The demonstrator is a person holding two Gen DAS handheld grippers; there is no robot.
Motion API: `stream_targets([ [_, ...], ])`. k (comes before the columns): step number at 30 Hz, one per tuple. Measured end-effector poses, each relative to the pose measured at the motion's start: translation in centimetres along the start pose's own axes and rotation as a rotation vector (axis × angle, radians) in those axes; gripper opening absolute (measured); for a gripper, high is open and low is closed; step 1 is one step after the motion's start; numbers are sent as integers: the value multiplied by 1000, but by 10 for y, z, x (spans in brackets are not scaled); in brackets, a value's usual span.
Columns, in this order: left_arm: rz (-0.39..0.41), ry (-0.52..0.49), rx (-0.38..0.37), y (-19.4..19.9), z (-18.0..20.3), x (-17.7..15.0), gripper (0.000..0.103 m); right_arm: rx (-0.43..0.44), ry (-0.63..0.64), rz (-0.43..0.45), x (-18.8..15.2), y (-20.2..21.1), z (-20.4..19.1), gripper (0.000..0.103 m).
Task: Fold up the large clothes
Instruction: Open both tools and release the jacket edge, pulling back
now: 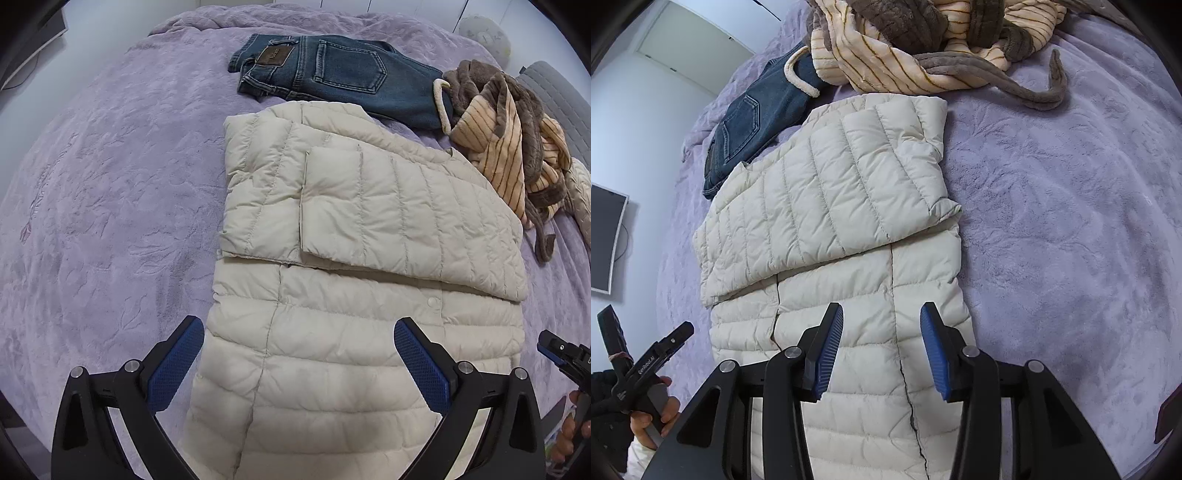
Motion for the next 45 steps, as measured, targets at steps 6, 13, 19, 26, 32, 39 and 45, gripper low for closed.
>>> stream_targets([
  [6,-29,-12,38,17,7,-11,103,13,-5,-25,-15,13,2,59],
  [13,-57,35,94,35,5,-28,103,50,25,-16,-27,30,-2,103],
  [19,-63,58,86,52,4,-45,103,76,23,-125,-48,28,-5,103],
  [26,-67,28,81,64,-1,-65,103,90,-74,-180,-73,28,-2,103],
  [32,-83,17,50,58,-15,-93,103,86,-144,-174,-104,29,-1,103],
  [39,-115,5,37,55,-36,-136,103,70,-217,-194,-155,17,6,103],
  [45,-150,58,-21,52,-69,-178,103,100,-272,-209,-190,11,6,103],
])
Point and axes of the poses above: each gripper's, at about its wrist camera, not at the fingertips, and y roughly against the way its jaws point, z to its right, x to its top, the point moved 4 cm from there along -y, roughly the way its jaws point, and after that the axes turned 13 degrees about -y, right-handed, at the moved point
